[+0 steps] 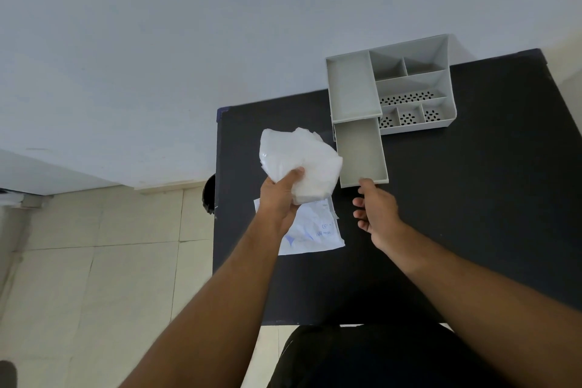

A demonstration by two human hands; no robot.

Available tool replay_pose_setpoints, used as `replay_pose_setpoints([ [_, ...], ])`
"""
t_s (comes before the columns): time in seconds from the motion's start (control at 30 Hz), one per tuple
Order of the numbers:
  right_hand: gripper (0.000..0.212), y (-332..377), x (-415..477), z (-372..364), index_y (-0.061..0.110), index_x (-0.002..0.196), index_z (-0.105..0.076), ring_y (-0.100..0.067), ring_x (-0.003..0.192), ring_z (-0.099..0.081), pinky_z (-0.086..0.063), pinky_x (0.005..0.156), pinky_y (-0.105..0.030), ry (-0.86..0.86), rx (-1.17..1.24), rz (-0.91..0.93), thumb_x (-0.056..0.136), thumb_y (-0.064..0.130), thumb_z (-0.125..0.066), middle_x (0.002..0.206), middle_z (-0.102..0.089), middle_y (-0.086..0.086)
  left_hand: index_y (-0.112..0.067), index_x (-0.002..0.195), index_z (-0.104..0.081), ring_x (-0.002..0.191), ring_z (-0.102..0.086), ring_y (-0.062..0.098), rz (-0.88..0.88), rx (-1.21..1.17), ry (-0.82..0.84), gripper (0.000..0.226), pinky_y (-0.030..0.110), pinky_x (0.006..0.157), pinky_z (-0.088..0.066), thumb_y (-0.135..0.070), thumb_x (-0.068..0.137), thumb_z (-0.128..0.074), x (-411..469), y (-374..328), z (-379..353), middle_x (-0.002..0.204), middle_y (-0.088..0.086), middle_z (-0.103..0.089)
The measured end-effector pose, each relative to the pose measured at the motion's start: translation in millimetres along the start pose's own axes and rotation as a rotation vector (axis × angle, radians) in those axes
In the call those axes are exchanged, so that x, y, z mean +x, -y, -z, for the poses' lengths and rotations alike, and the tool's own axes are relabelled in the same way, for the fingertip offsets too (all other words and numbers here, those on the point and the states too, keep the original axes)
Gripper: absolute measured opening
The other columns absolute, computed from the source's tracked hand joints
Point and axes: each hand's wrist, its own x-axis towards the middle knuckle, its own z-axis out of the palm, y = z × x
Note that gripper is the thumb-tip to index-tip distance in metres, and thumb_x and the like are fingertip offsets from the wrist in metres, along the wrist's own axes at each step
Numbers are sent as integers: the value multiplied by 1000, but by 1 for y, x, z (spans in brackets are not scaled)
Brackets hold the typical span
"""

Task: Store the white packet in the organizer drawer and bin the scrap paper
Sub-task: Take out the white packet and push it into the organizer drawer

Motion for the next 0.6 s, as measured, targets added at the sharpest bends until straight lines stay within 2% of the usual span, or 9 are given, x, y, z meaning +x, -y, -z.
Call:
replay_pose_setpoints([
  [0.1,42,0,-10,-3,15,103,-70,-18,66,-62,-45,61,-31,130,72,-16,92,52,-52,86,-73,-2,-10,126,-63,115,-67,34,64,-13,120,39,54,95,-55,-2,88,-72,-6,-2,-3,124,13,-71],
  [0.2,53,5,-11,-2,21,118,-70,-22,94,-72,-54,78,-38,314,268,9,92,63,-48,107,-77,-3,-7,132,-61,117,-66,35,126,53,243,44,53,97,-54,-5,89,-71,-12,-2,-7,126,16,-70],
  [0.3,49,16,-12,6,20,126,-66,-25,107,-72,-57,90,-46,402,398,110,92,56,-58,117,-75,-5,-7,126,-63,111,-70,33,146,202,264,41,52,95,-56,-7,87,-76,-13,3,-13,120,13,-73],
  [0.37,36,23,-10,13,15,122,-66,-26,105,-72,-58,90,-48,344,314,218,93,37,-67,114,-76,-7,-13,119,-66,102,-74,27,105,359,221,36,47,90,-60,-14,85,-80,-14,7,-19,113,8,-76],
  [0.43,30,28,-7,20,15,120,-66,-27,103,-72,-60,87,-47,240,118,322,91,23,-70,110,-75,-6,-17,114,-65,92,-72,15,24,580,148,36,32,75,-62,-27,84,-82,-14,10,-28,105,-1,-75],
  [0.5,29,32,-4,25,17,118,-66,-23,101,-71,-60,83,-41,156,-58,397,90,15,-70,108,-73,-3,-20,111,-63,82,-67,5,-61,708,68,38,18,62,-54,-35,82,-83,-13,15,-37,95,-11,-70],
  [0.6,27,37,-1,28,20,112,-66,-20,97,-70,-58,77,-33,46,-239,517,87,8,-69,101,-72,1,-18,115,-66,85,-67,11,-148,832,-40,48,21,66,-53,-44,79,-84,-8,24,-49,100,-7,-71],
])
